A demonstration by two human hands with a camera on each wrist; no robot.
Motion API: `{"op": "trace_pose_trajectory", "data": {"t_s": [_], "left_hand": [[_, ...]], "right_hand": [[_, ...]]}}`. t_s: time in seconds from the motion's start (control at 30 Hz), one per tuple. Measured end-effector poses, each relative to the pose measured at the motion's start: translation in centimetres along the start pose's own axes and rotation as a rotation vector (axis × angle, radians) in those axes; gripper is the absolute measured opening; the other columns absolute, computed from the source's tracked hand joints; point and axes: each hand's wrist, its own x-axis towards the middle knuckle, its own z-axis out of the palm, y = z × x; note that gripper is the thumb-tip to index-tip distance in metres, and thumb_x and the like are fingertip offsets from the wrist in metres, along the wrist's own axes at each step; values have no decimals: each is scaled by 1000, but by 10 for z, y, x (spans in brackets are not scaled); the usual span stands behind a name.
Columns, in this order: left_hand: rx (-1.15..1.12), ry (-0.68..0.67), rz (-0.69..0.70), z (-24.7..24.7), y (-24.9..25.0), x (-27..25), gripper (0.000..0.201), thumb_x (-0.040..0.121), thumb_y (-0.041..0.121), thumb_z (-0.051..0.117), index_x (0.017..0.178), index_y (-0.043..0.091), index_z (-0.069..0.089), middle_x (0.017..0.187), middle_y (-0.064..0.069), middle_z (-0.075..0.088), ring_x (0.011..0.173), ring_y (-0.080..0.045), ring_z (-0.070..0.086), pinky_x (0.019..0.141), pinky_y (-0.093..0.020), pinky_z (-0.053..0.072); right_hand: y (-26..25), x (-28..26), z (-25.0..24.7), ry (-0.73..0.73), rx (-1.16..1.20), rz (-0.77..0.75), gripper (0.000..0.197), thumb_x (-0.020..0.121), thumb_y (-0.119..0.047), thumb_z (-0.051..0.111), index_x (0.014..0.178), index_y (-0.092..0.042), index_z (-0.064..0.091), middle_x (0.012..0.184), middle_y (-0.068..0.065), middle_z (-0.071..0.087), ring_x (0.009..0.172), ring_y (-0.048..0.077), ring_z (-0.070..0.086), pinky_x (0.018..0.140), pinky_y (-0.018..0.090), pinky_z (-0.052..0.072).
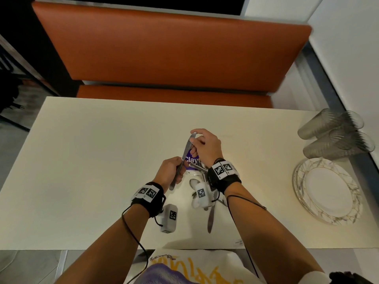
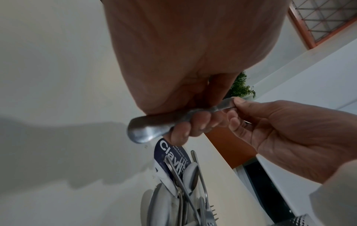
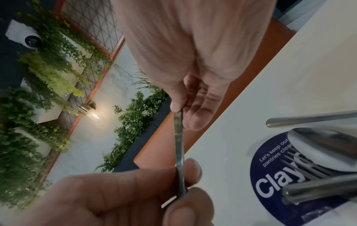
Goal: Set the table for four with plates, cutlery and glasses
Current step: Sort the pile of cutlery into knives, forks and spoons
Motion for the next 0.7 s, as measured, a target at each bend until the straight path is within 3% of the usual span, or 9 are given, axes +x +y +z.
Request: {"op": "trace_pose_trajectory", "data": {"t_s": [0.1,0.23,0.33,0.43,0.5,0.6,0.7], "left_hand": [[24,5,-27,5,-1,1,33,101,15,32,75,16,52,62,1,37,49,-12,24,49,-29,18],[36,40,-79,11,-7,5,33,101,14,33,71,19,47,58,5,35,49,-11,22,47,-25,17],[62,29,-100,15,-15,6,32,99,17,38,68,20,48,56,6,37,46,-10,24,46,-25,19],[103,7,-95,21,-24,7,29,98,20,41,69,19,49,56,7,39,46,-10,25,46,-25,22],[126,-11,-94,26,-30,7,27,98,21,42,71,19,49,56,7,40,46,-10,25,45,-25,22],[151,-41,-97,33,-36,5,27,98,22,43,72,18,49,55,7,41,44,-10,26,44,-24,23],[189,-65,-89,39,-40,2,30,99,21,43,70,18,47,57,5,41,46,-10,27,43,-24,25]], "right_hand": [[4,-4,-9,-29,17,50,20,101,-20,61,120,-21,66,77,2,77,59,15,71,61,29,60],[29,-16,-33,21,48,185,19,103,-26,57,119,-20,65,85,1,78,64,15,69,58,29,55],[59,-33,-50,45,-89,255,15,100,-19,58,107,-19,71,81,-1,77,71,16,71,72,35,61],[89,-60,-59,18,-258,324,11,97,-20,63,98,-18,74,87,-1,76,79,15,72,80,32,61],[104,-78,-61,-19,-419,361,14,95,-20,62,93,-17,76,94,1,75,83,16,68,80,28,56],[115,-100,-58,-48,-574,427,17,93,-28,64,86,-17,73,91,3,73,85,21,68,79,33,58],[120,-112,-50,-79,-660,497,28,87,-45,74,92,-18,71,89,-2,67,84,19,66,74,30,53]]}}
